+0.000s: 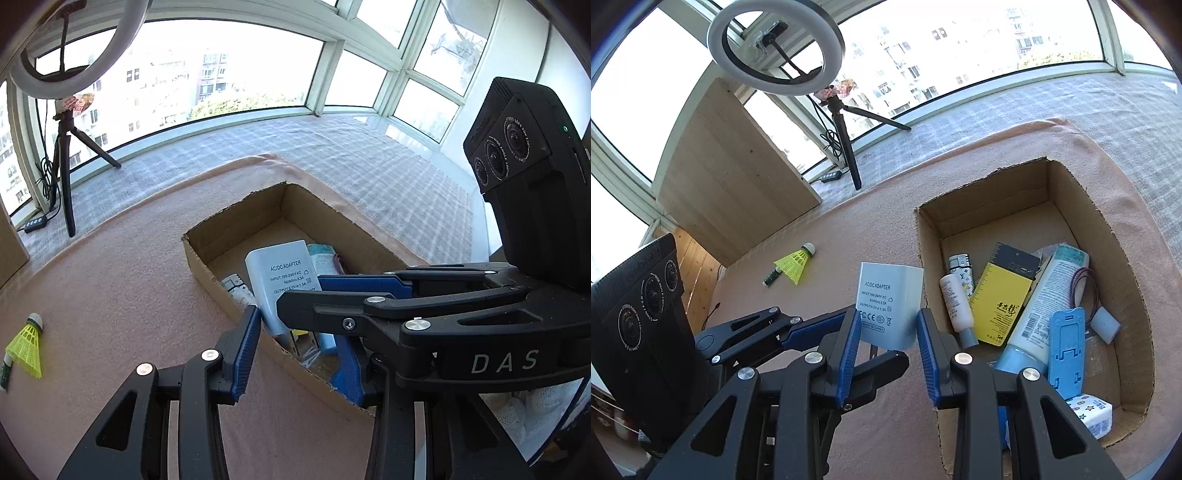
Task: Organize objects
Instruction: 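Carry the charger with the right tool into the box and release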
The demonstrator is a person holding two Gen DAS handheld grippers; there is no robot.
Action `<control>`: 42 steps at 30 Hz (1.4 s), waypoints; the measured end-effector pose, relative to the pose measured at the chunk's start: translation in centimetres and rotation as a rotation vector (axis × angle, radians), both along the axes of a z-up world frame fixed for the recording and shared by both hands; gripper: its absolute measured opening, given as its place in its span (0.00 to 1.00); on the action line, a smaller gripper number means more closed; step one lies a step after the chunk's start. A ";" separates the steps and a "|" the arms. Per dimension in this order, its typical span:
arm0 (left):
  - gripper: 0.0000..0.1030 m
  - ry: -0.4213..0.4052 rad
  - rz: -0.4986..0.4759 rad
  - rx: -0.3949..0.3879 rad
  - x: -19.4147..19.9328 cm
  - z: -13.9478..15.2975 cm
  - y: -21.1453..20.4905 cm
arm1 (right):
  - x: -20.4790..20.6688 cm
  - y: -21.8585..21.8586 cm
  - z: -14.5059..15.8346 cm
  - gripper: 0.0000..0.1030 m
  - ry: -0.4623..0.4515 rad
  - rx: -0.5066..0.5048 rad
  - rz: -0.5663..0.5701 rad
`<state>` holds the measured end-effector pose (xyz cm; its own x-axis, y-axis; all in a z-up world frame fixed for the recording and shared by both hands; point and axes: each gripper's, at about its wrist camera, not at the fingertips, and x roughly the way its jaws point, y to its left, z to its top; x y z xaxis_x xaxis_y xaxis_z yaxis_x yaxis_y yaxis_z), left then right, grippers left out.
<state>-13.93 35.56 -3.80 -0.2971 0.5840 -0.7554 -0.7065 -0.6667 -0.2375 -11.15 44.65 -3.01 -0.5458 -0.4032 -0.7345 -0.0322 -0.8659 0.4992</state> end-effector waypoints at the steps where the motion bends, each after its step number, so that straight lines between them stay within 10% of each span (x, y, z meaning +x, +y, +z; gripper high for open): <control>1: 0.43 0.001 -0.003 0.001 -0.3 0.0 0.8 | -0.2 0.9 0.1 0.28 0.003 0.003 -0.006; 25: 0.48 -0.052 0.023 -0.035 -7.9 -4.5 9.3 | -6.0 8.8 -3.4 0.28 -0.031 0.018 -0.070; 27: 0.66 -0.065 0.045 -0.049 -8.4 -4.9 9.1 | -6.2 9.0 -3.8 0.40 -0.038 -0.006 -0.075; 30: 0.67 -0.052 0.055 -0.057 -8.5 -5.0 8.3 | -6.0 9.6 -4.1 0.54 -0.044 -0.006 -0.138; 42: 0.67 -0.035 0.033 -0.062 -7.5 -4.4 6.5 | -5.4 9.4 -4.0 0.58 -0.057 -0.028 -0.156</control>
<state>-21.39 42.10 -8.24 -0.2881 0.5257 -0.8004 -0.6756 -0.7039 -0.2192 -16.51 54.05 -7.02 -0.5615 -0.3375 -0.7555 -0.1942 -0.8338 0.5168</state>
